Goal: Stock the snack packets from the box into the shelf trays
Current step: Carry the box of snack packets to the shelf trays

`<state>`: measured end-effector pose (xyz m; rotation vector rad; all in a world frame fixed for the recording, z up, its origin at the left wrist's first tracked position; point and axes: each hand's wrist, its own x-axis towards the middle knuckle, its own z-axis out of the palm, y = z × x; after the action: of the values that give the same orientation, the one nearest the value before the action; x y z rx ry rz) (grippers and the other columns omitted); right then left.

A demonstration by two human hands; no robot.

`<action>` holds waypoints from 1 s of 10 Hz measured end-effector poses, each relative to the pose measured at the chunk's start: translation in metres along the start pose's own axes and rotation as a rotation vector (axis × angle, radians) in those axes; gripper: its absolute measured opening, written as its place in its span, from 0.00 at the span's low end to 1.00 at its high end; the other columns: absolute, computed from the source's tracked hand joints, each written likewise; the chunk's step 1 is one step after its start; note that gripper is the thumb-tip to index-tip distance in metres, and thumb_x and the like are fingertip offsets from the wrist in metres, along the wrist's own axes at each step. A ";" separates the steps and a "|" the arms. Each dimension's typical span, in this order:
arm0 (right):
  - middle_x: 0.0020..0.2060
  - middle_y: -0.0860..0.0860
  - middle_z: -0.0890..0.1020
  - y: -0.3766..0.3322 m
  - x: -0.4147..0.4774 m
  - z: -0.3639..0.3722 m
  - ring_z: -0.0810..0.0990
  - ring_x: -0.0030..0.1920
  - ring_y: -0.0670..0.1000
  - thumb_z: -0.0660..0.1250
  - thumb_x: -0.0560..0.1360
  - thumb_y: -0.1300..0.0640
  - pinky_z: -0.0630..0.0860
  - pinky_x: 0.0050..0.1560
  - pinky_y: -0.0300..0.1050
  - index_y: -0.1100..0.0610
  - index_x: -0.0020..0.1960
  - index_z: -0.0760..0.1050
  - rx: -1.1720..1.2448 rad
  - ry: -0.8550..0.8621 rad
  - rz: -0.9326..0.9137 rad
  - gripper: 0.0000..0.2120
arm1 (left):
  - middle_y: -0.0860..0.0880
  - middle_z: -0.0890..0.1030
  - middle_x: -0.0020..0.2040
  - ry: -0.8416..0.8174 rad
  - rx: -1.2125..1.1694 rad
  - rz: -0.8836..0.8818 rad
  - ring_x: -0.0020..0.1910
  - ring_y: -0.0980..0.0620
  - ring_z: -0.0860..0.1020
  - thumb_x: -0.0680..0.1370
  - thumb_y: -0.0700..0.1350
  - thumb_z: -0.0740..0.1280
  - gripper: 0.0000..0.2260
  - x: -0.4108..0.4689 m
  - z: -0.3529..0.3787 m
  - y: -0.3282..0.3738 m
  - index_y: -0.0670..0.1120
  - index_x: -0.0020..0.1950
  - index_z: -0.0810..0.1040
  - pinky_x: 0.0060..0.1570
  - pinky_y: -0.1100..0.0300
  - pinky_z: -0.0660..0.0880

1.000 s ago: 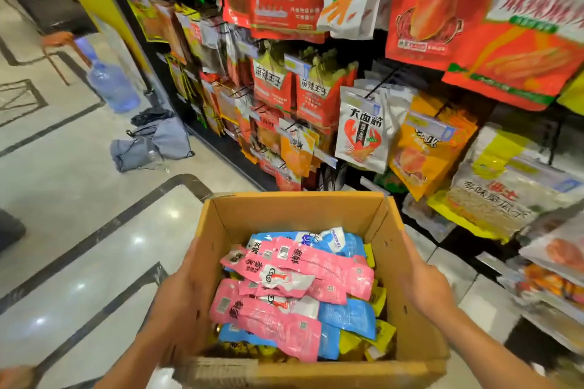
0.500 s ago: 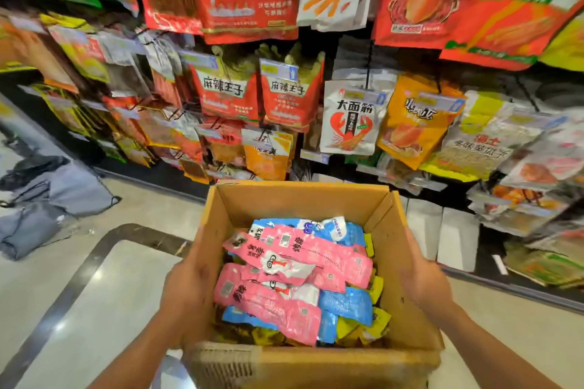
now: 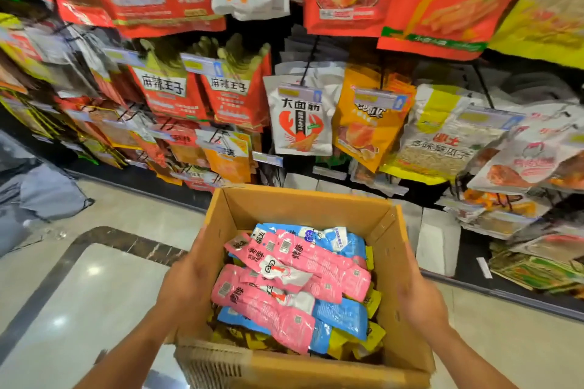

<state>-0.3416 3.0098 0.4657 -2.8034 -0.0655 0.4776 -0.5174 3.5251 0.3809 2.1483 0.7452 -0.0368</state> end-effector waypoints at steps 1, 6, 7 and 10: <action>0.27 0.49 0.74 0.041 0.032 0.006 0.74 0.27 0.52 0.63 0.76 0.59 0.66 0.26 0.45 0.38 0.79 0.34 0.012 -0.012 -0.059 0.47 | 0.53 0.76 0.42 0.006 0.106 -0.234 0.42 0.45 0.75 0.75 0.53 0.67 0.19 -0.072 0.021 0.180 0.53 0.66 0.75 0.44 0.53 0.71; 0.34 0.56 0.80 0.137 0.101 0.170 0.79 0.31 0.62 0.64 0.76 0.52 0.78 0.33 0.56 0.35 0.79 0.36 0.117 -0.005 0.056 0.45 | 0.42 0.81 0.45 -0.204 0.235 -0.242 0.39 0.40 0.77 0.67 0.54 0.62 0.28 0.054 0.199 0.002 0.40 0.62 0.79 0.37 0.54 0.68; 0.36 0.57 0.81 0.153 0.112 0.207 0.79 0.32 0.59 0.60 0.77 0.50 0.80 0.34 0.56 0.36 0.79 0.36 0.153 -0.012 0.064 0.41 | 0.47 0.81 0.43 -0.213 0.268 -0.123 0.39 0.42 0.80 0.69 0.61 0.59 0.33 0.076 0.231 -0.028 0.43 0.69 0.75 0.35 0.55 0.68; 0.32 0.54 0.79 0.192 0.145 0.303 0.78 0.30 0.56 0.65 0.76 0.59 0.80 0.34 0.56 0.36 0.79 0.35 0.104 -0.040 0.162 0.48 | 0.50 0.81 0.52 -0.235 0.261 0.042 0.40 0.53 0.74 0.79 0.49 0.62 0.37 0.115 0.317 -0.074 0.56 0.85 0.46 0.40 0.56 0.70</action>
<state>-0.3055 2.9254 0.0903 -2.7092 0.1747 0.5584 -0.3904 3.3855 0.0913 2.3528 0.5831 -0.3765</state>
